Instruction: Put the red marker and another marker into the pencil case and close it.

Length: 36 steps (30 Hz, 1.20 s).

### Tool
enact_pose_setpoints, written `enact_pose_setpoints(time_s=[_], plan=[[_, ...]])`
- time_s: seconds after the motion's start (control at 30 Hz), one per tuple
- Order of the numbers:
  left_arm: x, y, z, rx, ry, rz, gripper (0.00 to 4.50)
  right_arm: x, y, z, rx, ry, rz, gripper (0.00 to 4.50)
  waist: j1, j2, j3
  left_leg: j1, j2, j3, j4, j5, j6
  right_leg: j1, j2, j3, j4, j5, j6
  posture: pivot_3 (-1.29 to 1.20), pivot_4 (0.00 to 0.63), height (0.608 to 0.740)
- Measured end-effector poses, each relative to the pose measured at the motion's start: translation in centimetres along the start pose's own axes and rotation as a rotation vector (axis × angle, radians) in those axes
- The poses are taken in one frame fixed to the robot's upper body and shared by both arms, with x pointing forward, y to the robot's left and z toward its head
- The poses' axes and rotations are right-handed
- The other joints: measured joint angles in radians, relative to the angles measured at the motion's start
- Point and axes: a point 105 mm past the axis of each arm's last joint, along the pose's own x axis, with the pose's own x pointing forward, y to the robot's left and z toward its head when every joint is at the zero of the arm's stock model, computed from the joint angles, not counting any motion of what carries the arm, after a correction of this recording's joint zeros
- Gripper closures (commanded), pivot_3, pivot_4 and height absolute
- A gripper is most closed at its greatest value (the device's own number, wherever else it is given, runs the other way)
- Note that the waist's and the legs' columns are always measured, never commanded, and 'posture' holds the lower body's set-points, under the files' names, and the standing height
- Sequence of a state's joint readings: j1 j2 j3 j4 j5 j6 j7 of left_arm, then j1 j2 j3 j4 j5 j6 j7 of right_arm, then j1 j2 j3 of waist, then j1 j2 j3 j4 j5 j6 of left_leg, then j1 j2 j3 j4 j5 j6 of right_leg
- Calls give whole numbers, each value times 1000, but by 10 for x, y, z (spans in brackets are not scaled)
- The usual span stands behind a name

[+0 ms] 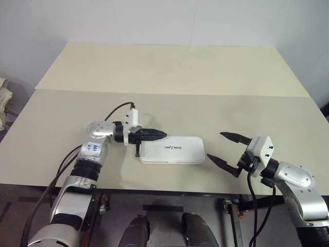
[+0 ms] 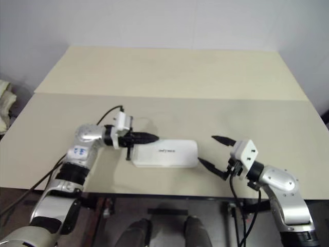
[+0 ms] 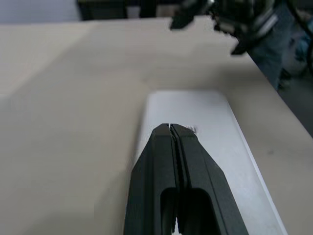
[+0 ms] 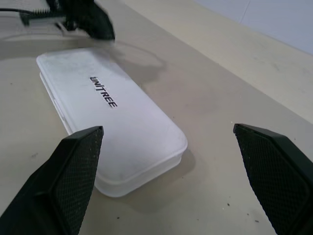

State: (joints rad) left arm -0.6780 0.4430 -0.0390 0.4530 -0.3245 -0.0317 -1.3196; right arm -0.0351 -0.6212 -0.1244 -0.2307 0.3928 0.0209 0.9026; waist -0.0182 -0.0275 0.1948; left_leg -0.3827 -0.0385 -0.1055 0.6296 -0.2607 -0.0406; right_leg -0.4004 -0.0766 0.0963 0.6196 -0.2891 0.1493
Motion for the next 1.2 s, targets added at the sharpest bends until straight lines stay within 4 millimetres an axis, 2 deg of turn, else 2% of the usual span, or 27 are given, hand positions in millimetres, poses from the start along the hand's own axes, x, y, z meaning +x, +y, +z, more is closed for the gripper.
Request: enact_pose_setpoints(time_s=[0.03,0.13,0.33,0.5,0.53,0.73,0.9,1.03,1.2], plan=[[-7,-2,0,-12,-8,13,4474,1,0,1,-2,-2,5,0,-4,0,0,0,0,0,0,0,0,0,0,0,0,0,0,0,150,740],[-25,-8,-4,-44,-1,66,3907,4,-4,5,-16,-16,23,0,-11,0,0,0,0,0,0,0,0,0,-1,0,0,0,0,0,150,740],[-74,-22,-6,-71,34,249,1903,11,-12,9,-30,-38,55,0,-11,0,0,1,2,-1,-1,0,-1,0,0,0,0,-1,-1,0,150,740],[-94,-32,-6,-91,39,359,211,17,-16,10,-35,-49,91,0,-7,0,0,1,3,-2,0,0,0,2,-2,-1,-2,0,-1,0,150,740],[-97,-33,-7,-97,36,381,32,17,-17,9,-31,-48,93,0,-7,0,0,1,3,-2,0,-1,0,2,-3,-2,-2,0,-1,0,150,740],[-110,-29,-6,-91,29,527,32,16,-24,0,-30,-27,64,0,-8,1,0,0,2,-3,-2,-1,0,2,-2,-3,-3,-1,-2,0,150,740],[-108,-31,-5,-78,27,539,32,6,-34,-4,-35,-13,20,0,-8,1,0,0,1,-3,-2,-1,-1,2,-2,-3,-4,-1,-2,0,150,740],[-110,-29,-4,-70,26,560,32,-13,-43,-11,-53,41,-18,0,-8,1,1,0,1,-3,-2,-1,-1,2,-2,-3,-4,-1,-2,0,150,740],[-110,-27,-1,-57,24,560,32,-29,-50,-5,-83,64,-33,0,-9,1,1,0,1,-3,-2,-1,-1,2,-1,-4,-4,-1,-2,0,150,740]])
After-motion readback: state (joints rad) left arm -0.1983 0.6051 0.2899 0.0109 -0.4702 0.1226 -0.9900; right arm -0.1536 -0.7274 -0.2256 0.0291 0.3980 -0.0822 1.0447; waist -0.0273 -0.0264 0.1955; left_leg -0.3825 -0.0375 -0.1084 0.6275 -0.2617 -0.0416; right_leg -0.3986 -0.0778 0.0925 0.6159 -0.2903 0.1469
